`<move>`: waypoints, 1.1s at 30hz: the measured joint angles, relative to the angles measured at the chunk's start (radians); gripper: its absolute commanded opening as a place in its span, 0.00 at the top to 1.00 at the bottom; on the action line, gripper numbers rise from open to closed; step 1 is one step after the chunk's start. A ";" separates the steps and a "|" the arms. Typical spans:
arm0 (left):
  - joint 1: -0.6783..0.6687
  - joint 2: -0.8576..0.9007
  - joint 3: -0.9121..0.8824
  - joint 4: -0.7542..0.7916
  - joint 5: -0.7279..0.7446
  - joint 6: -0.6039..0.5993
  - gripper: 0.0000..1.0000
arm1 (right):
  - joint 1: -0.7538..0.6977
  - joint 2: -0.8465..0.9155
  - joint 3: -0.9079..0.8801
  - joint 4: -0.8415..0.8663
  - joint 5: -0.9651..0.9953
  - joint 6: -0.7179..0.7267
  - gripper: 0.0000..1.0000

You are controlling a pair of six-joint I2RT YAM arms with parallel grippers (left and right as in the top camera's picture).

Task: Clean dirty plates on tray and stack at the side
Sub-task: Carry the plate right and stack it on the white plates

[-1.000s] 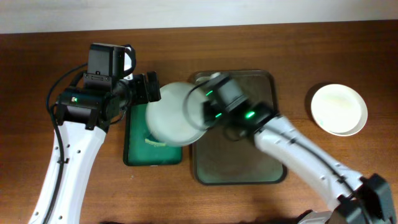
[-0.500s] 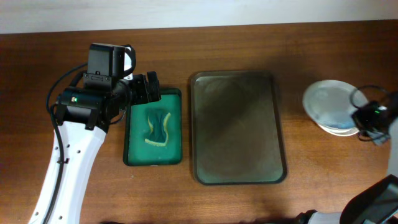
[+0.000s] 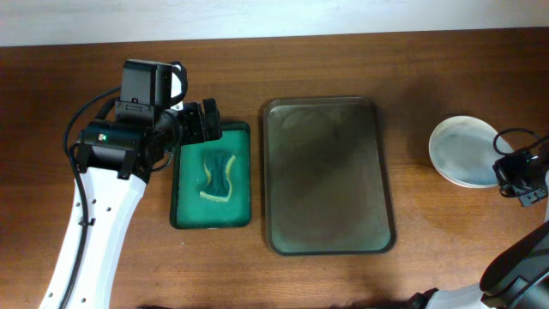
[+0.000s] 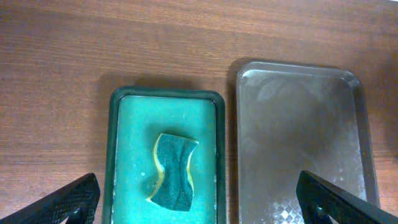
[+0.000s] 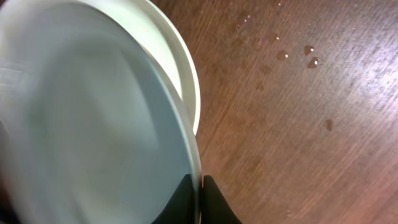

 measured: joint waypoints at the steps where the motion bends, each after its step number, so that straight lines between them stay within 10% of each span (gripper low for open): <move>1: 0.000 0.000 0.000 0.000 0.000 0.000 0.01 | 0.000 0.000 0.000 0.004 0.000 -0.004 0.22; 10: 0.000 0.000 0.000 0.000 0.000 0.000 0.00 | 0.146 0.000 0.000 -0.011 -0.053 -0.194 0.18; 14: 0.000 0.000 0.000 0.000 0.000 0.000 0.01 | 0.334 0.000 0.000 -0.062 0.007 -0.282 0.96; 26: 0.000 0.000 0.000 0.000 0.000 0.000 0.01 | 0.097 0.000 0.000 -0.378 0.111 0.250 0.96; 33: 0.000 0.000 0.000 0.000 0.000 0.000 0.01 | 0.052 -0.001 -0.143 -0.069 0.126 0.360 0.96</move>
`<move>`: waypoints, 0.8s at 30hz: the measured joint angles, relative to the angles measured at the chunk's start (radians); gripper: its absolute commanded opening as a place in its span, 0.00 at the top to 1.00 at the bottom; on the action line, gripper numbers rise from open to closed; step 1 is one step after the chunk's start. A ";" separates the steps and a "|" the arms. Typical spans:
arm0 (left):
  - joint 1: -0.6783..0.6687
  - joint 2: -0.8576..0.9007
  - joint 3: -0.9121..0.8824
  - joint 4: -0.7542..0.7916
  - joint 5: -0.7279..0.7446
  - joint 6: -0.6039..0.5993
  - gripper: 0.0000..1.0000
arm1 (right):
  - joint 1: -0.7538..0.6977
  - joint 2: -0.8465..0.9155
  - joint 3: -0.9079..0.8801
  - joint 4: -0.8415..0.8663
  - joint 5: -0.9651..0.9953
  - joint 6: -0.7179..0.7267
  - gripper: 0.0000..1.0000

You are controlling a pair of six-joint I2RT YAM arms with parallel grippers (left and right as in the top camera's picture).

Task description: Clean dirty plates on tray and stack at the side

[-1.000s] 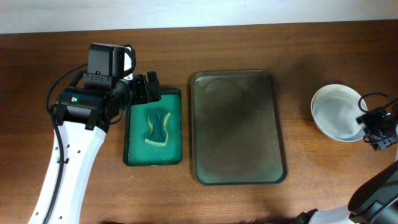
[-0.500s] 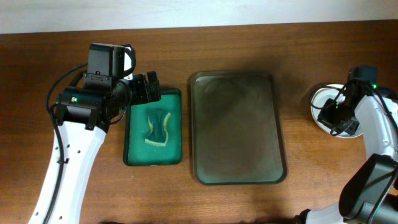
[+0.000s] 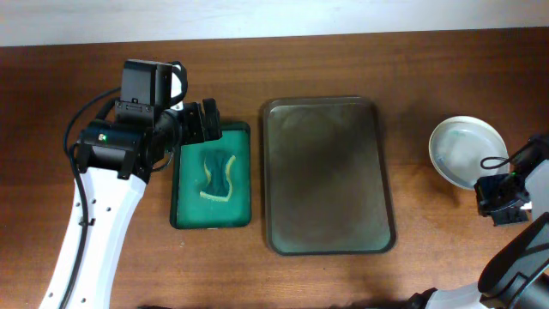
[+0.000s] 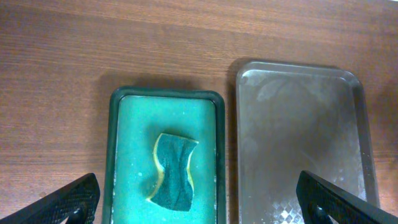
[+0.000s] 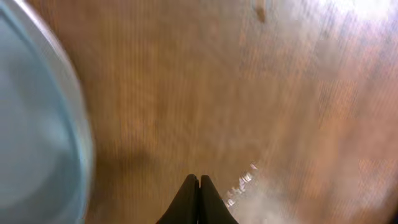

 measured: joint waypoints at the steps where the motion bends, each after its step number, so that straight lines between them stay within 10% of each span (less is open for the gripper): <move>1: 0.000 0.000 0.000 0.000 0.000 0.000 0.01 | 0.004 0.000 0.000 0.017 -0.001 0.003 0.96; 13: 0.000 0.000 0.000 0.000 0.000 0.000 0.01 | 0.011 0.032 -0.001 0.143 -0.001 0.007 0.92; 19: 0.000 0.000 0.000 0.000 0.000 0.000 0.01 | 0.011 0.033 -0.002 0.223 -0.001 0.008 0.76; 24: 0.000 0.000 0.000 0.000 0.000 0.000 0.01 | 0.011 0.033 -0.002 0.237 -0.001 -0.005 0.96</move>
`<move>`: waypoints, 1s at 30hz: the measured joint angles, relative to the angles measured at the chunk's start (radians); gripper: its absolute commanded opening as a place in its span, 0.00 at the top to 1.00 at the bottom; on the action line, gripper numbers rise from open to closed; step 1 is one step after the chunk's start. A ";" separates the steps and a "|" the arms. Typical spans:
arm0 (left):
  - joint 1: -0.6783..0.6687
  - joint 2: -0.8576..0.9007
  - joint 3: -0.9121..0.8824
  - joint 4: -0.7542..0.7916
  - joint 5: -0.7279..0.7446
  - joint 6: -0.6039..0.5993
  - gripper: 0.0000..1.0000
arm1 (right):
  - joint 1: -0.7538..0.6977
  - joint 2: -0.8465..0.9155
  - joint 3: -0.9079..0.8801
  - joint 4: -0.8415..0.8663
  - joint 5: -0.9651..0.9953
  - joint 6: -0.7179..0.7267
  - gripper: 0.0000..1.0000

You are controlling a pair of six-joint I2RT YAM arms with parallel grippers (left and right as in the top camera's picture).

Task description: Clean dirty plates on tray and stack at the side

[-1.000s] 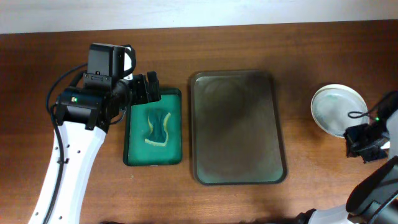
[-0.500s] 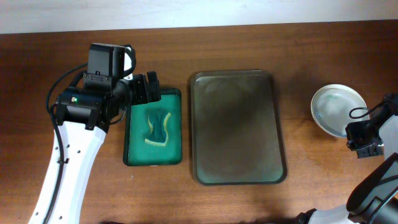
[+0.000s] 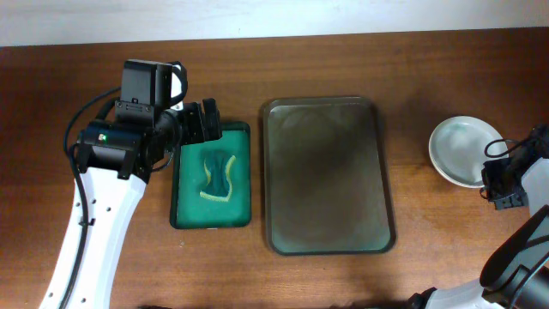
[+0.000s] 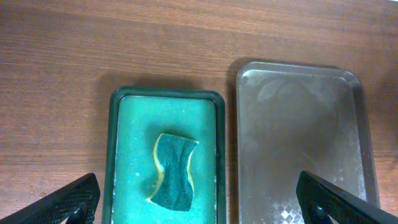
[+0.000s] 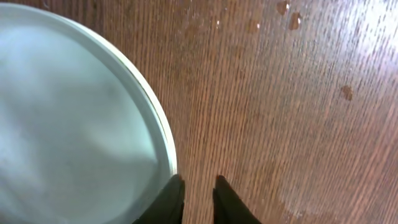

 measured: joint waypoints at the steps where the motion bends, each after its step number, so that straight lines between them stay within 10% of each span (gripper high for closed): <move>1: 0.000 0.000 0.000 0.000 0.000 0.000 0.00 | 0.000 0.000 0.000 0.003 -0.002 0.003 0.95; 10: 0.000 0.000 0.000 0.000 0.000 0.000 0.01 | 0.124 0.002 0.000 0.107 -0.372 -0.570 0.70; 11: 0.000 0.000 0.000 0.000 0.000 0.000 0.01 | 0.155 0.003 0.000 0.111 -0.379 -0.611 0.12; 12: 0.000 0.000 0.000 0.000 0.000 0.000 0.01 | 0.214 0.003 0.000 0.112 -0.388 -0.681 0.02; 17: 0.000 0.000 0.000 0.000 0.000 0.000 0.00 | 0.473 0.004 0.000 0.095 -0.306 -0.819 0.02; 30: 0.000 0.000 0.000 0.000 0.000 0.000 0.01 | 0.531 0.004 0.000 0.095 -0.266 -0.838 0.01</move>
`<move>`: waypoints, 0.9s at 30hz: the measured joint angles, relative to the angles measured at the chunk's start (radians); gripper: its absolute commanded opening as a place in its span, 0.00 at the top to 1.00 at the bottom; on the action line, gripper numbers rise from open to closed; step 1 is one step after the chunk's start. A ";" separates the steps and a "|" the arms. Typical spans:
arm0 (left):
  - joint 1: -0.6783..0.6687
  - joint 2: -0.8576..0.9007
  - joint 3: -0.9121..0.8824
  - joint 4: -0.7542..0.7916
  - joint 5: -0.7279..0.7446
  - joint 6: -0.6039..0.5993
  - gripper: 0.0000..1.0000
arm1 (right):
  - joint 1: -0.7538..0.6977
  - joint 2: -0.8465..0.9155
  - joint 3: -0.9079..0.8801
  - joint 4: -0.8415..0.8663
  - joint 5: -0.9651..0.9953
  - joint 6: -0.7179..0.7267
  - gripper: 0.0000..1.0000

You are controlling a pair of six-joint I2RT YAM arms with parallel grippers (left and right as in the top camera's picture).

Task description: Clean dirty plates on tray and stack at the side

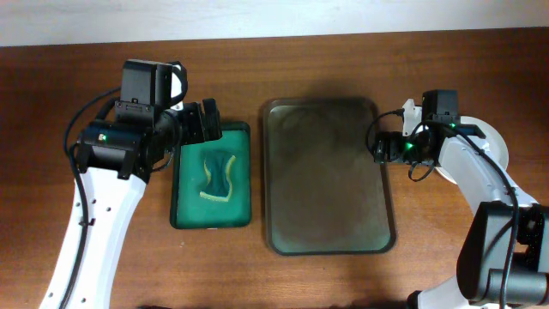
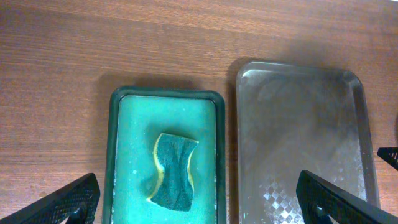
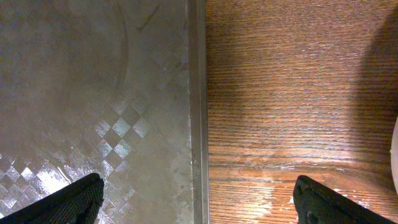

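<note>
The metal tray (image 1: 326,176) lies bare in the middle, with no plate on it. White stacked plates (image 1: 499,144) sit at the right, mostly hidden behind my right arm; a sliver of plate (image 3: 395,155) shows in the right wrist view. My right gripper (image 1: 382,150) hangs open and empty over the tray's right rim (image 3: 198,112). My left gripper (image 2: 202,205) is wide open above a green-and-yellow sponge (image 2: 174,171) lying in the green dish (image 2: 118,155).
The green dish (image 1: 184,206) lies just left of the metal tray. Wet patches shine on the wooden table (image 3: 298,180) between the tray and the plates. My left arm (image 1: 94,215) runs down the left side.
My right gripper has moved left from the plate's right edge to the metal tray's right rim, and its fingers went from barely parted to wide open. The left arm has not moved.
My right gripper was first shut on the rim of the top plate at the stack. Then it was shut just off the plate. Then its fingers stood slightly apart beside the rim. Now it is open over the tray's edge, the plates left stacked.
</note>
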 measured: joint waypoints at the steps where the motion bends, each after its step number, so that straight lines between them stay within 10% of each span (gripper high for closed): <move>1: 0.000 0.000 0.000 0.000 0.000 0.000 0.01 | 0.000 0.000 0.000 0.000 0.000 -0.001 0.01; 11: 0.000 0.000 0.000 0.000 0.000 0.000 0.01 | 0.000 -0.046 0.000 -0.003 0.000 0.000 0.02; 27: 0.000 0.000 0.000 -0.002 0.000 0.000 0.01 | 0.008 -1.092 -0.002 -0.002 0.000 -0.005 0.02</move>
